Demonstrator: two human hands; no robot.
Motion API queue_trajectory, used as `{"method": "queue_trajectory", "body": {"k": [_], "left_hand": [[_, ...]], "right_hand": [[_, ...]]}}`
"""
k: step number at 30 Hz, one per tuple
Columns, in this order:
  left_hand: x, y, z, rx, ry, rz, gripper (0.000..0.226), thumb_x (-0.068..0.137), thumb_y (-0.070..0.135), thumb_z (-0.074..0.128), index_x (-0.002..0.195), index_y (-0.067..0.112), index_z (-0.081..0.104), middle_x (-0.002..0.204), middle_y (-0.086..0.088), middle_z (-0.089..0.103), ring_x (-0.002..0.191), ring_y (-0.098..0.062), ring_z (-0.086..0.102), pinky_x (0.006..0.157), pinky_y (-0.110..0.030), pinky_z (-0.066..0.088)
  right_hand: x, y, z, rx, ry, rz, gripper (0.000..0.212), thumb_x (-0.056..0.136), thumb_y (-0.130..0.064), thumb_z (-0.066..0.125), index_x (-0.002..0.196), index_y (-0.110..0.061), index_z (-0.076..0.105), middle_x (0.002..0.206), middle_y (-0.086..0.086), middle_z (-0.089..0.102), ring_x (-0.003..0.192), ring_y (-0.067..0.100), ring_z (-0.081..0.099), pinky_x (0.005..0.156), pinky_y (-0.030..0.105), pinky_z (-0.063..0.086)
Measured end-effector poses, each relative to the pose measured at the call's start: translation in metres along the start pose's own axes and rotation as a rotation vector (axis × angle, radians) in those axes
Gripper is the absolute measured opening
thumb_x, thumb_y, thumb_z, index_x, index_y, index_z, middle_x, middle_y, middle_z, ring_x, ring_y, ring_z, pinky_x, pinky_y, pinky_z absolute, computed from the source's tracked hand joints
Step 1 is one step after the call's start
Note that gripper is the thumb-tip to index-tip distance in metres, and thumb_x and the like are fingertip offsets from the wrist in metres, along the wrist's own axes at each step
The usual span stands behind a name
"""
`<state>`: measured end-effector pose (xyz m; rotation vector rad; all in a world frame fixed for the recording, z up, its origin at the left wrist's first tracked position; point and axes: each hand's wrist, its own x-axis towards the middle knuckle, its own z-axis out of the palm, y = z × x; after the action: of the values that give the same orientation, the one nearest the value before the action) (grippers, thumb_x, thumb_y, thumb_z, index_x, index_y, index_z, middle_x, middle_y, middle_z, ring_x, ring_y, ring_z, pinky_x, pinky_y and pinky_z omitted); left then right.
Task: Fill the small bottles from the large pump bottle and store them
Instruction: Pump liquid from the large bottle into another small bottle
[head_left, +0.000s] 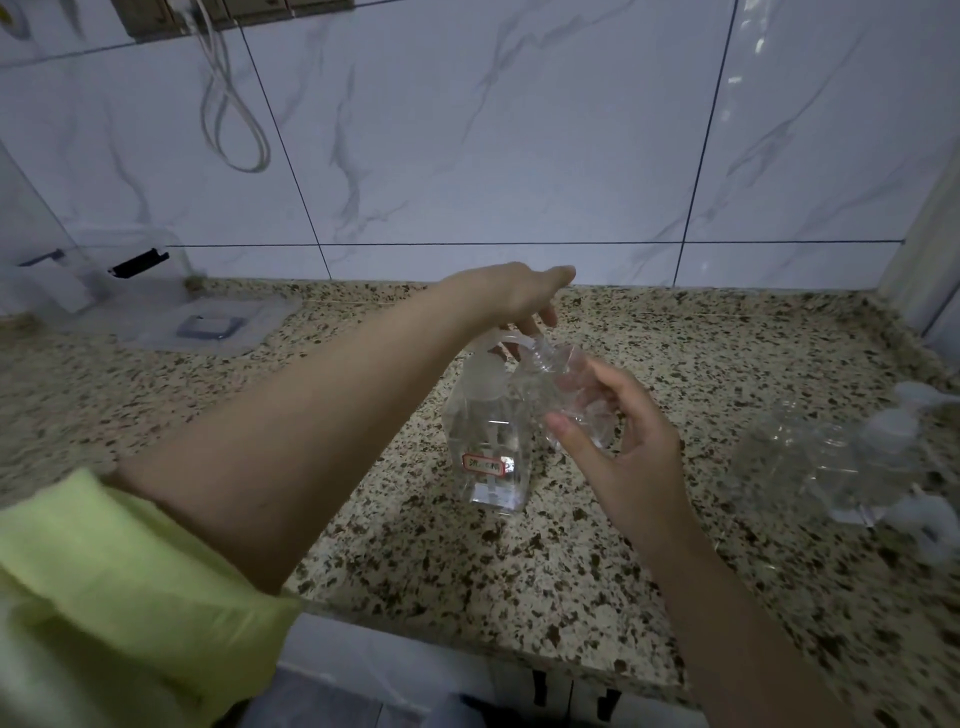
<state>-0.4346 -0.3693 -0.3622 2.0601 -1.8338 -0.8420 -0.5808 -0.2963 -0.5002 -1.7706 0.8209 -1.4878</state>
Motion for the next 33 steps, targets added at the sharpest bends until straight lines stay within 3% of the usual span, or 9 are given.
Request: {"method": "queue_trajectory", "body": {"k": [4,6,9,13,19,25,33], "left_hand": [[0.0054,-0.0059,0.0061,-0.001,0.083,0.029,0.066,0.103,0.058,0.021,0.115,0.015,0.07,0.097,-0.004,0.076,0.094,-0.022,0.063,0.083,-0.034,0.045],[0.0073,-0.0077,0.0066,-0.031,0.061,0.02,0.066,0.103,0.057,0.021,0.113,0.014,0.07,0.092,-0.004,0.077,0.098,-0.024,0.064,0.087,-0.034,0.047],[0.0076,-0.0084,0.0051,-0.079,0.039,0.012,0.064,0.103,0.057,0.021,0.114,0.014,0.067,0.085,-0.002,0.078,0.1,-0.025,0.067,0.077,-0.033,0.046],[0.007,-0.0031,0.0084,0.002,0.071,0.026,0.064,0.105,0.053,0.02,0.115,0.013,0.068,0.097,-0.006,0.076,0.1,-0.025,0.066,0.086,-0.034,0.044],[0.0081,-0.0033,0.0099,0.069,0.089,0.039,0.062,0.105,0.052,0.021,0.116,0.014,0.068,0.099,-0.004,0.075,0.095,-0.022,0.066,0.09,-0.034,0.044],[0.0059,-0.0038,0.0115,0.04,0.063,0.04,0.064,0.105,0.053,0.02,0.119,0.012,0.068,0.099,-0.005,0.074,0.102,-0.026,0.065,0.099,-0.038,0.045],[0.0072,-0.0043,0.0083,-0.008,0.014,0.028,0.063,0.105,0.053,0.019,0.119,0.014,0.066,0.088,0.0,0.077,0.098,-0.022,0.068,0.087,-0.036,0.044]], "right_hand": [[0.0004,0.0023,0.0005,-0.008,-0.006,-0.015,0.05,0.081,-0.039,0.075,0.127,-0.045,0.056,0.119,-0.026,0.064,0.117,0.004,0.061,0.102,0.024,0.05],[-0.0002,0.0027,0.0008,-0.022,-0.015,-0.027,0.05,0.082,-0.038,0.075,0.127,-0.046,0.055,0.121,-0.028,0.063,0.118,0.003,0.061,0.102,0.022,0.049],[-0.0003,0.0052,0.001,-0.034,-0.01,-0.037,0.051,0.084,-0.039,0.074,0.132,-0.037,0.058,0.12,-0.019,0.065,0.116,0.01,0.062,0.102,0.031,0.051],[-0.0009,0.0053,0.0004,-0.028,-0.007,-0.023,0.052,0.083,-0.04,0.074,0.133,-0.03,0.059,0.123,-0.017,0.065,0.118,0.008,0.062,0.103,0.033,0.052],[-0.0012,0.0021,0.0001,-0.014,-0.012,-0.007,0.049,0.083,-0.037,0.075,0.128,-0.042,0.057,0.12,-0.024,0.065,0.117,0.003,0.061,0.102,0.024,0.051],[-0.0012,0.0033,-0.0009,-0.016,-0.019,-0.024,0.05,0.084,-0.036,0.075,0.131,-0.032,0.059,0.12,-0.019,0.065,0.117,0.008,0.062,0.102,0.033,0.053],[-0.002,0.0064,0.0011,-0.008,-0.022,-0.01,0.051,0.086,-0.031,0.076,0.134,-0.029,0.059,0.123,-0.015,0.065,0.119,0.012,0.062,0.103,0.043,0.054]]}}
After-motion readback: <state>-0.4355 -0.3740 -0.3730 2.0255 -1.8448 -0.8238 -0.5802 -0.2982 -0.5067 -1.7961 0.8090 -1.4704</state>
